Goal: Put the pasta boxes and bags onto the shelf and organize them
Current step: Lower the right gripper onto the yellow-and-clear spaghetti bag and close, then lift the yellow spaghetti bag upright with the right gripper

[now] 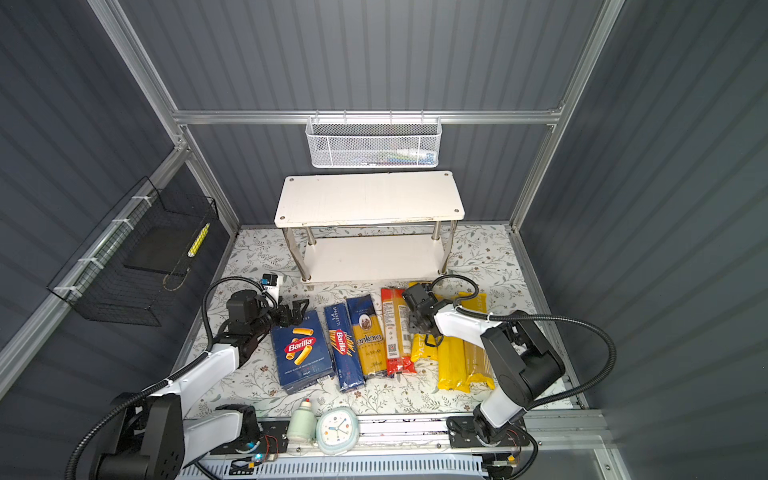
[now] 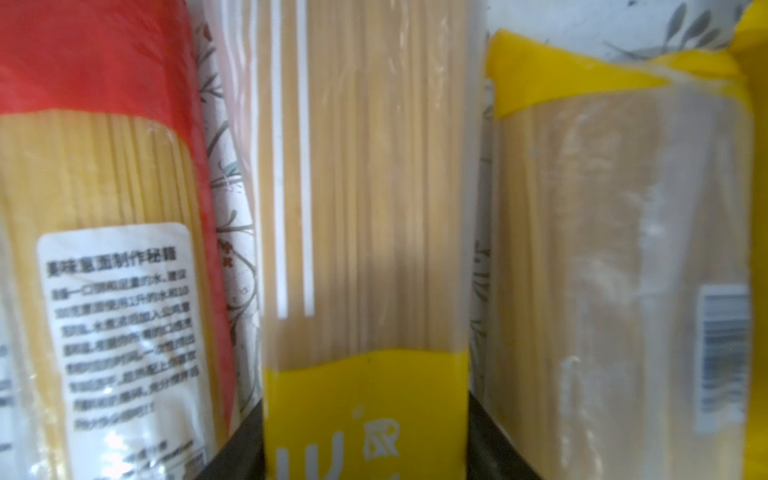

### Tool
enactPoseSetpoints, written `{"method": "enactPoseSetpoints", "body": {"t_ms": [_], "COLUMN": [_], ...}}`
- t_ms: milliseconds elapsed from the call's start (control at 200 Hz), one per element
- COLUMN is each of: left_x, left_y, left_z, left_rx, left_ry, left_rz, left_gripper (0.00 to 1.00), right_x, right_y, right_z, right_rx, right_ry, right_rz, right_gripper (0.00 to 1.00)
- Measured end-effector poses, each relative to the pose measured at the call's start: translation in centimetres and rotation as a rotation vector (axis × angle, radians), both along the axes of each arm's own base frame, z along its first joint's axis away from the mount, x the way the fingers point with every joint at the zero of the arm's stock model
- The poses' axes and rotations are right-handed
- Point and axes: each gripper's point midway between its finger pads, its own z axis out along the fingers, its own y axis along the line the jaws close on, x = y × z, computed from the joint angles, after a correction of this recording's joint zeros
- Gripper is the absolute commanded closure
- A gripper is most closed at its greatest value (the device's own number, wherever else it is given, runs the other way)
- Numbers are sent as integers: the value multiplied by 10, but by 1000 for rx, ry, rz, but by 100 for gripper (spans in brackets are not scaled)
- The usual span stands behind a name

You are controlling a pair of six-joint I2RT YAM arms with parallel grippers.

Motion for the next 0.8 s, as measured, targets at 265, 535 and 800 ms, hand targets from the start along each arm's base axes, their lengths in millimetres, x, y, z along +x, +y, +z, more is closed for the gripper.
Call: {"method": "enactPoseSetpoints", "body": {"t_ms": [265, 535, 800], "left_x": [1, 1, 0], "left_y": [0, 0, 1], "left_z": [1, 1, 1], "left_rx": [0, 1, -12], "left_ry": [-3, -3, 31], "left_rz": [1, 2, 13], "left_gripper": [1, 1, 1], "right_x": [-3, -8, -15], "right_y": [-1, -1, 1], "right_z": [3, 7, 12], "right_rx": [25, 50, 80], "right_ry": [-29, -38, -36], "right_rz": [-10, -7, 9], "right_gripper": [58, 69, 74]}}
